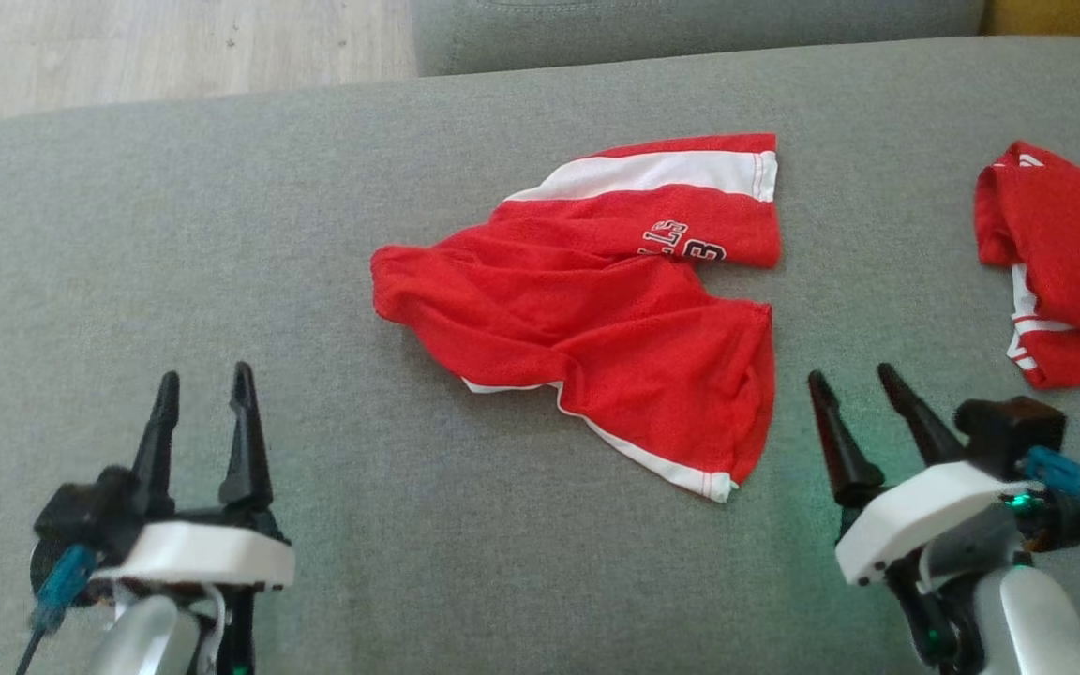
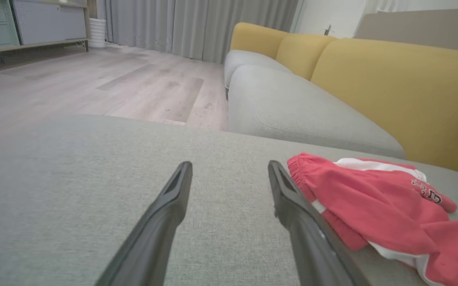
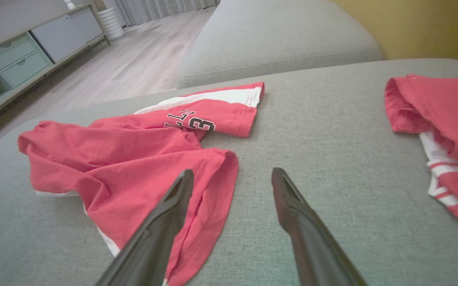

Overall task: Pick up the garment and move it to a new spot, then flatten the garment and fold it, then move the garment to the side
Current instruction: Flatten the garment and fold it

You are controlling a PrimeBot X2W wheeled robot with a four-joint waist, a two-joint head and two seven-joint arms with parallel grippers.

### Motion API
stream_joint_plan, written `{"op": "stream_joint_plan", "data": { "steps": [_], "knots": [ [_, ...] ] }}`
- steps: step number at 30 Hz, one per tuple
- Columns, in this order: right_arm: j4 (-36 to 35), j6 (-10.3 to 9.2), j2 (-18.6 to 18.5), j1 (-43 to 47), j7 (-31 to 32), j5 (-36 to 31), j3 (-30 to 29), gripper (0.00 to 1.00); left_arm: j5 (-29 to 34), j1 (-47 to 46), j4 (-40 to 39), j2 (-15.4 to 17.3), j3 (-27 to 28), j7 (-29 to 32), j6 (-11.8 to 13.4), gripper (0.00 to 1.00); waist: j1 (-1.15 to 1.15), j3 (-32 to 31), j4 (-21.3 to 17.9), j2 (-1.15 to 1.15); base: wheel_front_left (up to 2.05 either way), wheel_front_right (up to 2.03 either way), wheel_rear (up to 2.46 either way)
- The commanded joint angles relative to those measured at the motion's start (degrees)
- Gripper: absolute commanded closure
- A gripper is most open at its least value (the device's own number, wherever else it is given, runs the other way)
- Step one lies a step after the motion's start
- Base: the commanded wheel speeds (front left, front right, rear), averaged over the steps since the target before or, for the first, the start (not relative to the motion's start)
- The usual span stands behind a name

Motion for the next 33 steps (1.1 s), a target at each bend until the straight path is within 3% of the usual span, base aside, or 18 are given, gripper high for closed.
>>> {"op": "stream_joint_plan", "data": {
  "steps": [1,8,23,24,25,26,33],
  "knots": [
    [-1.4,-0.04,-0.2,-1.3,0.8,0.5,2.1,0.00,1.0,0.5,-4.3,1.8,3.8,-0.7,0.9,0.00,0.01,-0.1,0.2,0.00,0.00,0.00,0.00],
    [2.8,-0.04,-0.2,-4.7,3.9,1.0,4.1,0.00,2.3,2.9,-9.1,2.1,6.1,-0.7,1.7,0.00,0.01,0.6,0.5,0.00,0.00,0.00,0.00],
    [24.0,-0.04,-0.2,-21.8,3.7,5.5,8.5,0.00,3.9,-0.4,-9.9,-0.1,4.2,-0.7,0.5,0.00,0.01,4.4,4.0,0.00,0.00,0.00,0.00],
    [24.4,-0.04,-0.2,-22.1,3.1,5.7,8.5,0.27,3.9,-0.4,-9.8,-0.2,4.2,-0.7,0.5,0.00,0.01,4.3,4.1,0.00,0.00,0.00,0.00],
    [24.6,-0.04,-0.2,-22.3,2.2,5.5,8.3,0.68,3.8,-0.4,-9.8,-0.2,4.2,-0.7,0.5,0.00,0.01,4.3,4.1,0.00,0.00,0.00,0.00],
    [24.3,-0.04,-0.2,-22.6,1.0,5.3,8.5,1.00,3.8,-0.4,-9.7,-0.2,4.2,-0.7,0.5,0.00,0.01,4.2,4.1,0.00,0.00,0.00,0.00],
    [22.1,-0.04,-0.2,-25.0,-1.5,6.5,6.1,1.00,3.7,0.0,-10.0,-0.4,4.7,-0.7,0.4,0.00,0.01,4.3,3.7,0.00,0.00,0.00,0.00]
  ]
}}
